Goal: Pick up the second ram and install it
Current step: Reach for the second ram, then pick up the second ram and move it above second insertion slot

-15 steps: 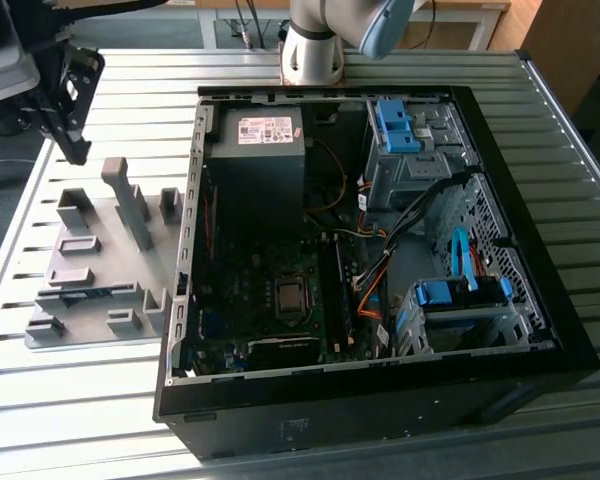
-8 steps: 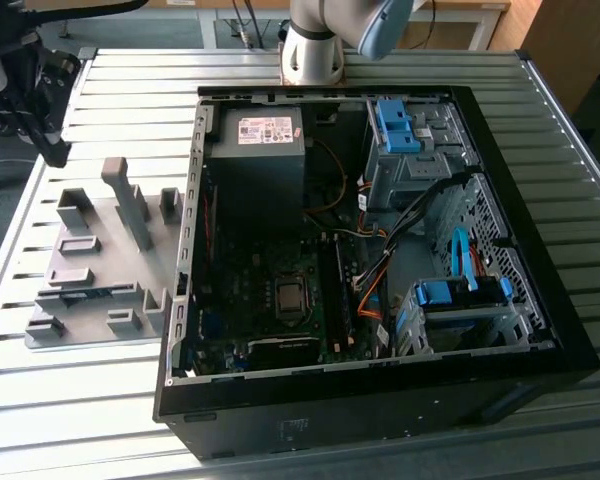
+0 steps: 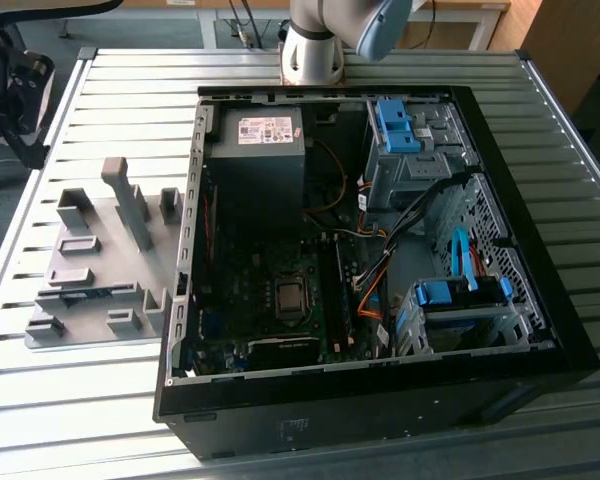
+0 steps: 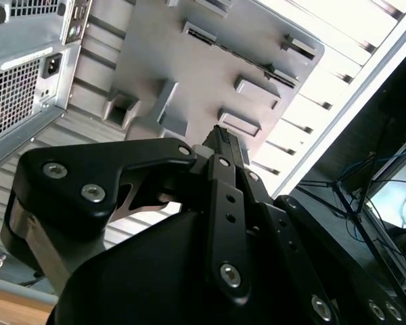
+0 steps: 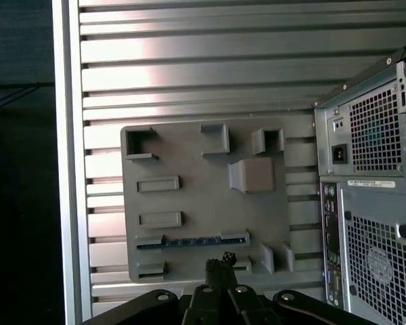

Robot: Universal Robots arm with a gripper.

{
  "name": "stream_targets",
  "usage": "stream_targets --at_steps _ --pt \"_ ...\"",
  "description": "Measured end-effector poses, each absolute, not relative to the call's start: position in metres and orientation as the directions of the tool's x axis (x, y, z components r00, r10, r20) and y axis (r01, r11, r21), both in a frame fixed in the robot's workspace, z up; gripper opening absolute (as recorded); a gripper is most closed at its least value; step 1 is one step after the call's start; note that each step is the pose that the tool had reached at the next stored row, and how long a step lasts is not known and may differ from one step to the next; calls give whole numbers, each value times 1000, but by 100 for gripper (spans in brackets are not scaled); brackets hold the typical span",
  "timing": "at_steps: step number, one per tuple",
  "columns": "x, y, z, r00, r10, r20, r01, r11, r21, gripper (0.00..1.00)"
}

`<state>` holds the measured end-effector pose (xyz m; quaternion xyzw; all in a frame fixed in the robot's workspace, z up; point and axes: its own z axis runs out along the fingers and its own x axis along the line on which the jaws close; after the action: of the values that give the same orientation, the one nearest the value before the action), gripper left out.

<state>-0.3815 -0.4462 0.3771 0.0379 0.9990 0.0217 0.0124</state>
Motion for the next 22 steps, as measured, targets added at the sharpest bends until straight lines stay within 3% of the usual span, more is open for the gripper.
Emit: stream_targets --at_steps 22 --pt "-400 -449 376 -997 73 -23 72 996 44 10"
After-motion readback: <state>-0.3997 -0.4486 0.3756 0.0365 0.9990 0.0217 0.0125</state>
